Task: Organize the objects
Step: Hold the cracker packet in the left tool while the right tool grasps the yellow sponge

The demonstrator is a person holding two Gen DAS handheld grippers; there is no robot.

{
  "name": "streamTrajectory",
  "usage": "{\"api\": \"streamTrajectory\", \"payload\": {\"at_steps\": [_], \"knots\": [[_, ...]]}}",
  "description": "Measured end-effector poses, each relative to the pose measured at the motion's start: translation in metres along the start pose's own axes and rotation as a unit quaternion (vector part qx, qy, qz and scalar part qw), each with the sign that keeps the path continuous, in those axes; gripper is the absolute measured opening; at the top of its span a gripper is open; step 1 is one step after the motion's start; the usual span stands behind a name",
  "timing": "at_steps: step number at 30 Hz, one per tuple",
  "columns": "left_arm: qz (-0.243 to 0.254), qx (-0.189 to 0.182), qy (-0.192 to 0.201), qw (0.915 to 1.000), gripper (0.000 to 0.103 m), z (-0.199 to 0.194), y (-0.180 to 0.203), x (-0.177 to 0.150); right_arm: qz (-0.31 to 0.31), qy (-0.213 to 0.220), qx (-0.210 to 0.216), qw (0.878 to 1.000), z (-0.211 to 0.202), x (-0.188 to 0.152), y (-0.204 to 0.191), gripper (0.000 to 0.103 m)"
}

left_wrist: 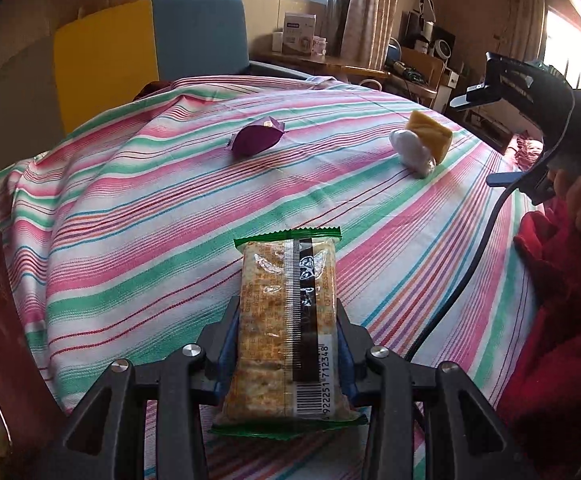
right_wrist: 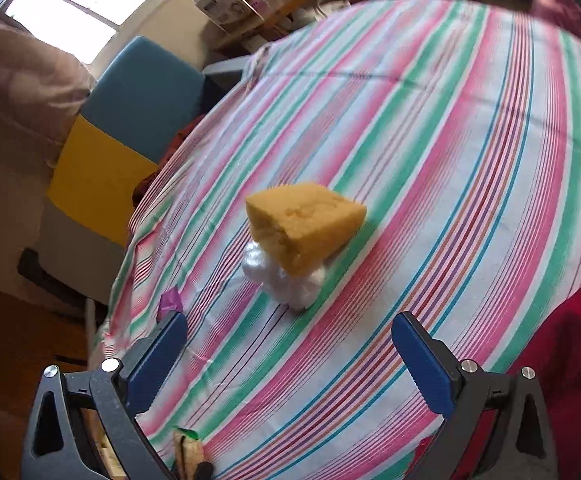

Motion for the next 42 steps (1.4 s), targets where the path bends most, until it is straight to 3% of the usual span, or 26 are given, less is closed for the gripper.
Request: {"api": "streamTrajectory", "payload": {"at_steps": [5, 9, 13, 16, 19, 20, 21, 23, 32, 34, 36, 39, 42], "knots": [[-0.002, -0.005, 0.006, 1.0, 0.041, -0.001, -0.001, -0.001, 0.048, -0.002, 0.026, 0.999, 0.002, 0.011, 0.003, 0.103], [-0.007, -0.012, 0.008, 0.9999, 0.041, -0.002, -0.002, -0.001, 0.09, 0.002, 0.023, 0.996, 0.013, 0.034, 0.008, 0.103], [-0.01, -0.018, 0.009, 0.9997, 0.041, -0.002, -0.002, -0.001, 0.121, -0.021, 0.019, 0.992, 0.041, 0.052, 0.007, 0.103], [-0.014, -0.022, 0.01, 0.9996, 0.041, -0.002, -0.003, -0.001, 0.116, -0.037, 0.007, 0.993, 0.064, 0.058, 0.0, 0.103], [-0.016, -0.026, 0.011, 0.9995, 0.041, -0.002, -0.003, -0.001, 0.041, -0.04, -0.04, 0.998, 0.079, 0.06, -0.015, 0.103], [-0.017, -0.027, 0.011, 0.9994, 0.042, -0.002, -0.003, -0.001, 0.003, -0.039, -0.049, 0.998, 0.083, 0.059, -0.025, 0.093], [-0.018, -0.029, 0.011, 0.9994, 0.042, -0.001, -0.004, -0.001, -0.031, -0.05, -0.042, 0.997, 0.088, 0.055, -0.036, 0.063], [-0.019, -0.029, 0.011, 0.9994, 0.042, -0.001, -0.004, -0.001, -0.063, -0.078, -0.03, 0.995, 0.097, 0.041, -0.05, 0.033], [-0.017, -0.027, 0.012, 0.9994, 0.042, -0.001, -0.004, -0.002, -0.168, -0.178, 0.038, 0.969, 0.108, -0.043, -0.091, 0.036], [-0.016, -0.027, 0.013, 0.9994, 0.042, -0.001, -0.005, -0.002, -0.171, -0.184, 0.044, 0.967, 0.109, -0.048, -0.093, 0.047], [-0.016, -0.027, 0.014, 0.9994, 0.042, -0.002, -0.005, -0.003, -0.173, -0.173, 0.042, 0.969, 0.103, -0.043, -0.096, 0.079], [-0.017, -0.029, 0.014, 0.9993, 0.042, -0.002, -0.005, -0.003, -0.182, -0.131, 0.022, 0.974, 0.095, -0.023, -0.105, 0.083], [-0.016, -0.029, 0.014, 0.9994, 0.042, -0.001, -0.005, -0.003, -0.19, -0.071, -0.025, 0.979, 0.083, 0.008, -0.107, 0.088]]}}
Point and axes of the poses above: each gripper's, at about its wrist camera, not at the fingertips, and z roughly the way its jaws point, y to its right, x to its top, the point moved 8 cm from there along z, roughly the way its jaws point, and after that the axes turned 2 degrees about -y, right-handed, at the moved point
